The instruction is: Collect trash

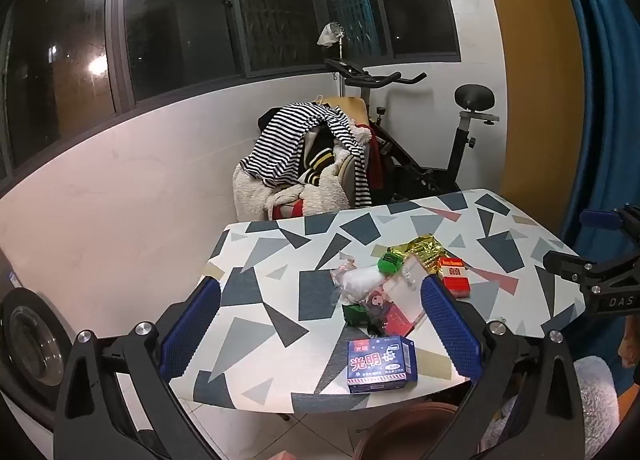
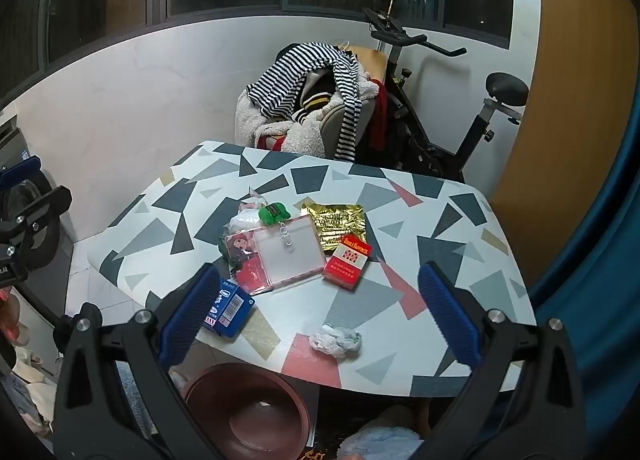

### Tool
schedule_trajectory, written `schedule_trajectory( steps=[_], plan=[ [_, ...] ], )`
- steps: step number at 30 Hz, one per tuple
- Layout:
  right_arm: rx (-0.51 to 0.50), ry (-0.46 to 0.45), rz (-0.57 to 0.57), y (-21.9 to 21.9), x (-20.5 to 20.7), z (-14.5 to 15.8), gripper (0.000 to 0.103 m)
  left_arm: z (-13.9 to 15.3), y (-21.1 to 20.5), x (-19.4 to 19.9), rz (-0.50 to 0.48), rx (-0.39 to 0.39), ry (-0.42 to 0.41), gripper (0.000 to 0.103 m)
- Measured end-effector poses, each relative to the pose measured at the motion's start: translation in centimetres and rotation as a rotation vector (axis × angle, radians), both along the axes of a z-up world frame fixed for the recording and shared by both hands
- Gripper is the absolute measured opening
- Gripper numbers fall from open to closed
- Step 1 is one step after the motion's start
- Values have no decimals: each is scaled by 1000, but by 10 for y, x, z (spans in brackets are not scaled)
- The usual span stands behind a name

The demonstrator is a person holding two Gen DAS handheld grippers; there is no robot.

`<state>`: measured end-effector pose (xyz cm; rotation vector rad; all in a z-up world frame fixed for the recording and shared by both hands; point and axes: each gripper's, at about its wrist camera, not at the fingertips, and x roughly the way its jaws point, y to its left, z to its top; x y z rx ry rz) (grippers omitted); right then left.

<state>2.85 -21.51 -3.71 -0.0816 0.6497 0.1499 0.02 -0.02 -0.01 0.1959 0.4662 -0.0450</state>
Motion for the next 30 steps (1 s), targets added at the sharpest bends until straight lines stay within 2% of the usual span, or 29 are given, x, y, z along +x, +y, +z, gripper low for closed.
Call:
schedule_trajectory(
  steps=[30],
  plan=[
    [-10,-12,3,2,-1,4,98,0,1,-1,1,-12,-2,98]
  ],
)
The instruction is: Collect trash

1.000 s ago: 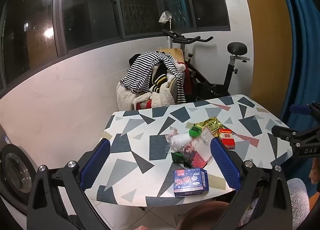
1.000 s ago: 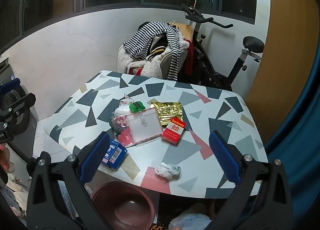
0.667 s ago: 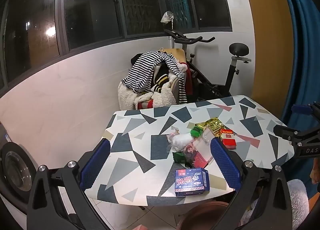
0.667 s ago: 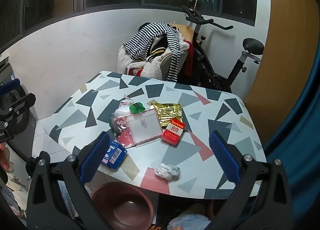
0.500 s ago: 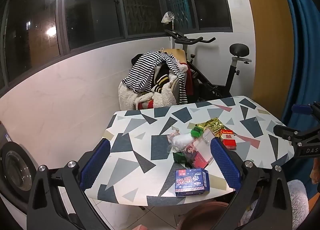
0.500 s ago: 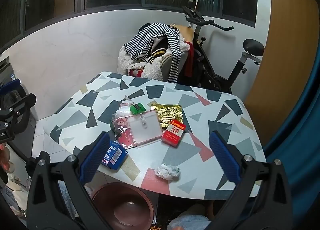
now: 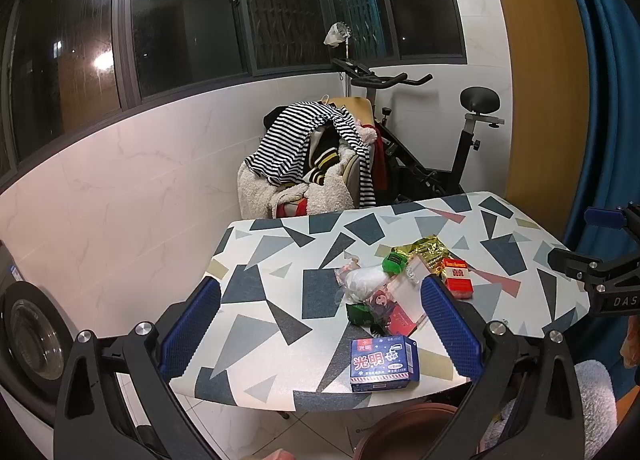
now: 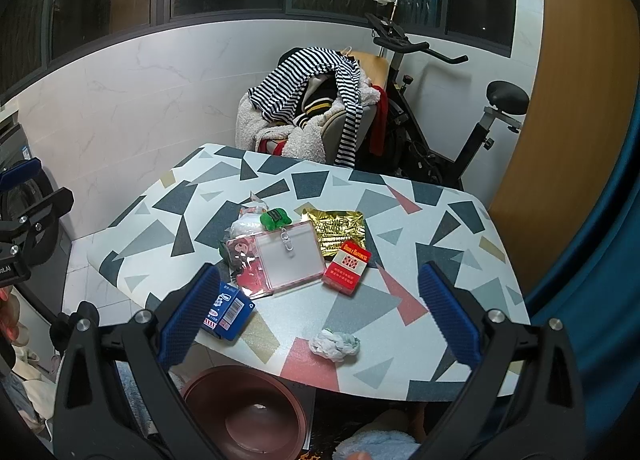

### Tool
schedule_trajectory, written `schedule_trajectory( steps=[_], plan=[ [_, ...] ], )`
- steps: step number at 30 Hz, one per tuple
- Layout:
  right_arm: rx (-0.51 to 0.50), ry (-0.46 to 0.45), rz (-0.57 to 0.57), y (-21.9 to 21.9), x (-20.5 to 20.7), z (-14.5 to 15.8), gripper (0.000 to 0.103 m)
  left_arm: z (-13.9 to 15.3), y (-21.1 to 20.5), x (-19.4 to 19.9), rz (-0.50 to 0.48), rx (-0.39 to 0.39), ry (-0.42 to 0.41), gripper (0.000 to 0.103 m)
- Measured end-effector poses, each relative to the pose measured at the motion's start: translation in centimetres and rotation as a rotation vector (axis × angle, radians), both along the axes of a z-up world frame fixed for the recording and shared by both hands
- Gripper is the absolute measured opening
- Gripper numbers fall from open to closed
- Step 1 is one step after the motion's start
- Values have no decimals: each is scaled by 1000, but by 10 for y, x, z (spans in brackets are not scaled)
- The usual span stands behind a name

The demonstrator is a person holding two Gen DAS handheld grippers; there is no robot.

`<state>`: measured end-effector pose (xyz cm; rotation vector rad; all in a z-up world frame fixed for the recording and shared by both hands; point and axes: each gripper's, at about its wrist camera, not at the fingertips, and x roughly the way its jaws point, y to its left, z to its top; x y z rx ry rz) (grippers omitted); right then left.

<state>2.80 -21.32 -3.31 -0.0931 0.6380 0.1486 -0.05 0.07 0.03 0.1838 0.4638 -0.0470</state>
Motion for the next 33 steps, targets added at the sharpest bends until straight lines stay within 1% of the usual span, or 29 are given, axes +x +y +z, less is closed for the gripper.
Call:
schedule_trajectory(
  steps=[13,16,20,23,33],
  plan=[
    [-2,-2,-1,-1,0,1,98,0,0,0,-1,-3,2,98],
    [-2,-3,0,-1,0,1,98,0,15,1,-2,-3,4,98],
    [-3,-1,-1,-3,1,4,98,-2,17,3,-8,-9,7,98],
    [-2,-2,-2,-8,-2,6,98,-5,7,-2,-11,-15,11,98],
    [-3,-4,-3,-8,-3,5,98,-5,2,-2,-12,-16,17,98]
  ],
)
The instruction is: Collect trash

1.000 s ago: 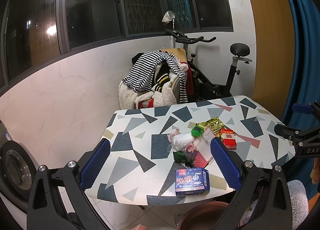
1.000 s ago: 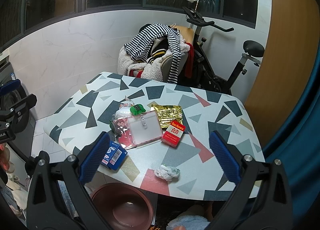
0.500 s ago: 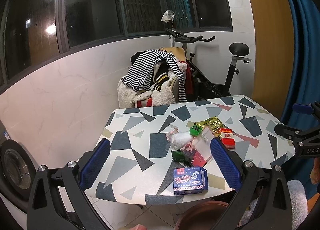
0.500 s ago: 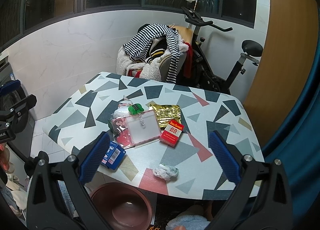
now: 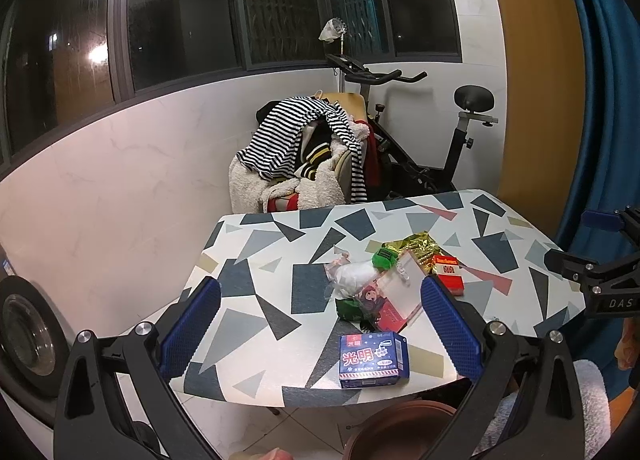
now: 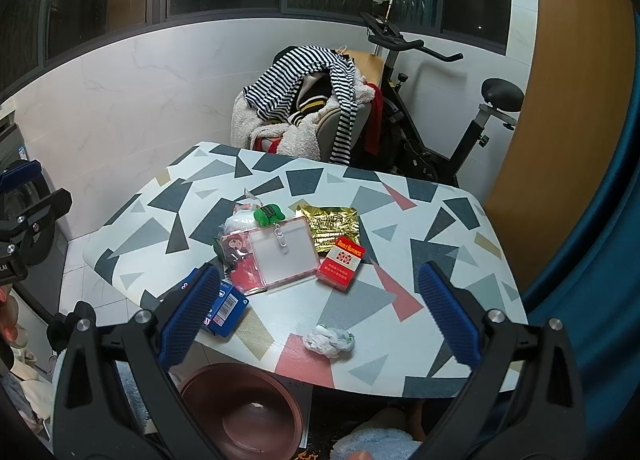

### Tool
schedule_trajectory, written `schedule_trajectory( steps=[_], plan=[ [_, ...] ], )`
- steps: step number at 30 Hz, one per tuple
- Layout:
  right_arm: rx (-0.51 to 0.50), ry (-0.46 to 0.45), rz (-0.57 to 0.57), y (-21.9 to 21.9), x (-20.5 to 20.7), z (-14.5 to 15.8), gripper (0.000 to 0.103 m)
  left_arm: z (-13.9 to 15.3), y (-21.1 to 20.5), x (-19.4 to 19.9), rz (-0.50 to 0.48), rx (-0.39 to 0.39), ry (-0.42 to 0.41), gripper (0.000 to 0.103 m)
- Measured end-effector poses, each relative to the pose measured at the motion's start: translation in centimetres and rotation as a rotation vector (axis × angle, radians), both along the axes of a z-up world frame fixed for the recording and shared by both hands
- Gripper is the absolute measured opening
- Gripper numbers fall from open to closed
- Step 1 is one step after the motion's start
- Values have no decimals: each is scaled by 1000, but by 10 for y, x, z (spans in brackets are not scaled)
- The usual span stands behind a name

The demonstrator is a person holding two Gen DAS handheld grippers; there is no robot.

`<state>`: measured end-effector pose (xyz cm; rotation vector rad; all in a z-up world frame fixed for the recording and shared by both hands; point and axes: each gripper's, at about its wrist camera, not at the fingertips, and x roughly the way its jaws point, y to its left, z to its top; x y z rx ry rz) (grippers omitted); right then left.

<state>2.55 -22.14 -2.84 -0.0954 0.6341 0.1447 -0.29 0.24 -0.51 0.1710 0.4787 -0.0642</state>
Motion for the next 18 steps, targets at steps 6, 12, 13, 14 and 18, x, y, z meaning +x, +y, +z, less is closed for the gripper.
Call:
schedule_trajectory(
  steps=[6,12,13,14,18],
  plan=[
    [-1,0,0,0,0,0,98,0,1,1,1,-2,0,98],
    [-1,-1,1,0,0,1,98,1,2,1,1,-3,2,98],
    [-2,-1,0,0,0,1,98,1,2,1,2,-3,1,98],
    [-3,-1,-1,-1,0,1,98,1,2,1,1,-5,1,98],
    [-6,0,-4,-4,1,1,98,0,-1,0,-1,-9,3,98]
  ],
)
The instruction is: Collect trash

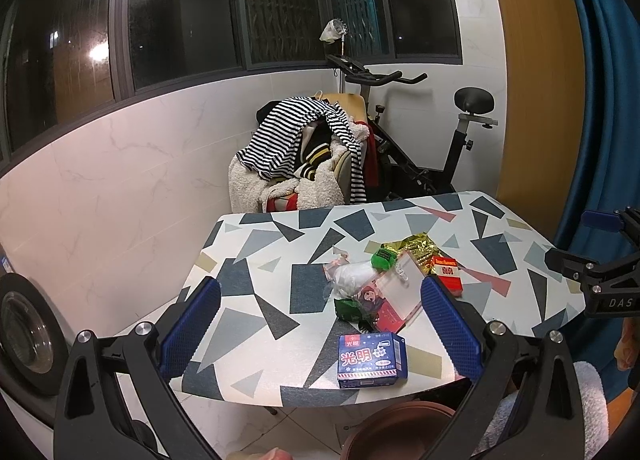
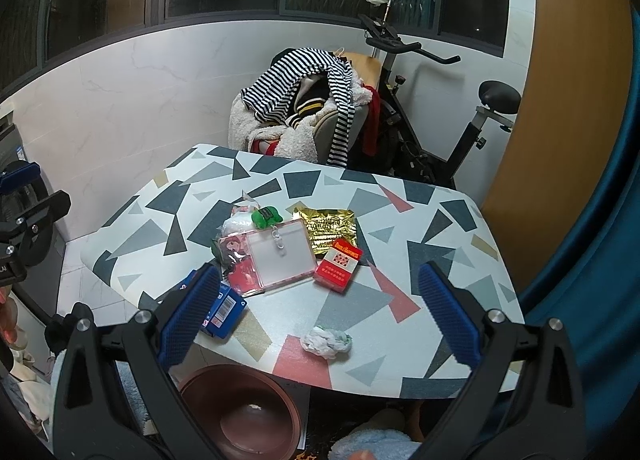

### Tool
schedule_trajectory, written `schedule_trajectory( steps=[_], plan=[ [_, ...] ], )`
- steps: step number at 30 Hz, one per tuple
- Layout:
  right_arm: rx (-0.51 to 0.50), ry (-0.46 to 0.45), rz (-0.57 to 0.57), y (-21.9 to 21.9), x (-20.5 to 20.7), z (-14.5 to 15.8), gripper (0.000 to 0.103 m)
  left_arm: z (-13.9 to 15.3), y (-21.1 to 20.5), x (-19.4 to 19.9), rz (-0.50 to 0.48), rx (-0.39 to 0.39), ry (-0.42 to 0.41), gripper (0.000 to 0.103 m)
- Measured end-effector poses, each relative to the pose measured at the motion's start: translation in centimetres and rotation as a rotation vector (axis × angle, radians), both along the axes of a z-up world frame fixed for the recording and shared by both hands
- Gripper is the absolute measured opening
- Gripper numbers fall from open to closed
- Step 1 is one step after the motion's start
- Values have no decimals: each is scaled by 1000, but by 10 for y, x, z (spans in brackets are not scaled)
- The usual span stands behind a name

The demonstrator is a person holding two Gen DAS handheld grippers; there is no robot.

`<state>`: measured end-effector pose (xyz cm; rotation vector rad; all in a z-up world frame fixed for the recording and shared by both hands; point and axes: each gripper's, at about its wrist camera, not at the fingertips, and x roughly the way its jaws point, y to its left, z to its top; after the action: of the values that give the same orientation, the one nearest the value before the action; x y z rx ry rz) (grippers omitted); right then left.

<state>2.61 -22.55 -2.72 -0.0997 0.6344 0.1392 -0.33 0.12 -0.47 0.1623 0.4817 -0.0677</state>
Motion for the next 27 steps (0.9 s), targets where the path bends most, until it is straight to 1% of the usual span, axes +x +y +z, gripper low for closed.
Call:
schedule_trajectory(
  steps=[3,6,9,11,13,15,17,19,20,22,23,27],
  plan=[
    [2,0,-1,-2,0,-1,98,-2,-2,0,1,-11,1,98],
    [12,5,4,-5,0,-3,98,-3,-2,1,-26,-52,10,98],
    [39,9,2,-14,0,-10,98,-10,-1,7,-17,-69,44,98],
    [68,19,0,-18,2,-21,98,-20,0,9,-20,-73,73,98],
    [87,36,-24,-27,5,-36,98,-31,-2,11,-9,-78,97,98],
    [106,66,-57,-41,9,-51,98,-42,4,13,-25,-105,121,98],
    [105,108,-86,-53,15,-70,98,-53,6,13,-30,-125,134,98],
    [110,151,-88,-58,21,-87,98,-64,7,14,-27,-139,145,98],
    [107,168,-86,-59,24,-96,98,-74,21,20,-29,-148,154,98],
    [76,198,-91,-57,30,-116,98,-86,25,24,-23,-158,175,98],
    [58,228,-83,-54,36,-129,98,-92,28,26,-20,-162,187,98],
    [74,287,-63,-43,55,-162,97,-112,37,36,-11,-170,251,98]
  ],
)
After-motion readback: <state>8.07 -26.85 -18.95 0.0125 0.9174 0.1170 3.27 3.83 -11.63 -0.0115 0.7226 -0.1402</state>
